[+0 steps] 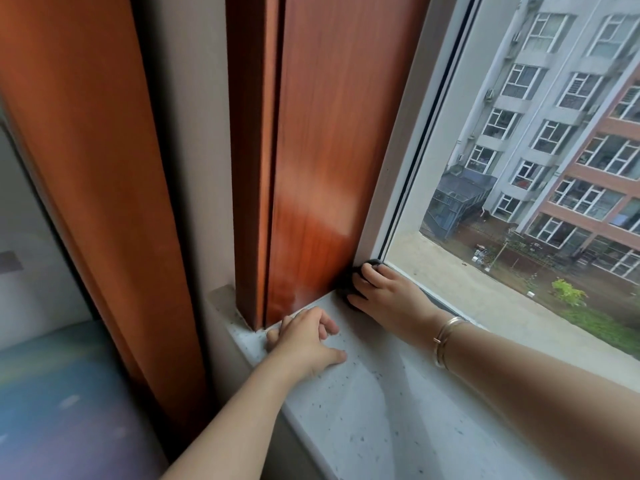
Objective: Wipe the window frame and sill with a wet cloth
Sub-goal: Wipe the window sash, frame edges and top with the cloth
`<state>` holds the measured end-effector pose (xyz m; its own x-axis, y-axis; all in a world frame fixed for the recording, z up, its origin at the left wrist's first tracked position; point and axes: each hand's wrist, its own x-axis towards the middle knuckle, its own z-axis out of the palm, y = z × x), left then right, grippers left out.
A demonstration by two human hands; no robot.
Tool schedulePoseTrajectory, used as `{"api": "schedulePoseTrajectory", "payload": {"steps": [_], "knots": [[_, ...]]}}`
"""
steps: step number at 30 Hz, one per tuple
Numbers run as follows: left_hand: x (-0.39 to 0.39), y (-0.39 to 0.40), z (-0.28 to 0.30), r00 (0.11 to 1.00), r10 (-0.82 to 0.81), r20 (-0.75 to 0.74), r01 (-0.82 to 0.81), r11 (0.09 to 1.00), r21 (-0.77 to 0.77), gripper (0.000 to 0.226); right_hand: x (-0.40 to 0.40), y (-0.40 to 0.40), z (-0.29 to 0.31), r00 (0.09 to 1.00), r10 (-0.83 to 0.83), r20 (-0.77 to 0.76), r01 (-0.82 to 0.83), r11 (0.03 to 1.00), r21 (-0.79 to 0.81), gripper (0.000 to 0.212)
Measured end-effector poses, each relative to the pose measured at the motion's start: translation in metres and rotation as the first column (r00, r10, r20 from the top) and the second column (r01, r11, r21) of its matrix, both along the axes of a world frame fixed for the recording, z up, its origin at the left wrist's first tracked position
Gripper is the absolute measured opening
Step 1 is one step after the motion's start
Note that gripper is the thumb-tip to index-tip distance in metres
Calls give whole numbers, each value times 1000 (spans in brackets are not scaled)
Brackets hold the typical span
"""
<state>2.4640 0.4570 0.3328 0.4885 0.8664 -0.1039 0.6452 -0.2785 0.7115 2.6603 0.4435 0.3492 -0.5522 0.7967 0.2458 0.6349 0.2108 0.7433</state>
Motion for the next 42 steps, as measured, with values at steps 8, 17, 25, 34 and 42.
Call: {"api": "schedulePoseTrajectory", "payload": {"steps": [8,17,25,34,42], "knots": [[-1,0,5,1000,6,15,-6,1000,-29,35,-2,-3,75,999,-24,25,23,998,54,38],[-1,1,3,1000,26,8,-25,999,-38,37,-8,-3,29,997,-70,-32,74,983,171,38],[0,1,1,1000,21,-15,-21,1000,-15,38,-12,3,2,980,-177,92,178,984,-10,22],[-3,-17,27,1000,15,-19,-15,1000,5,20,-12,3,116,953,-253,166,223,958,181,30],[-28,-2,185,996,-55,-63,84,667,740,18,-13,2,195,943,-304,135,266,933,243,25]]}}
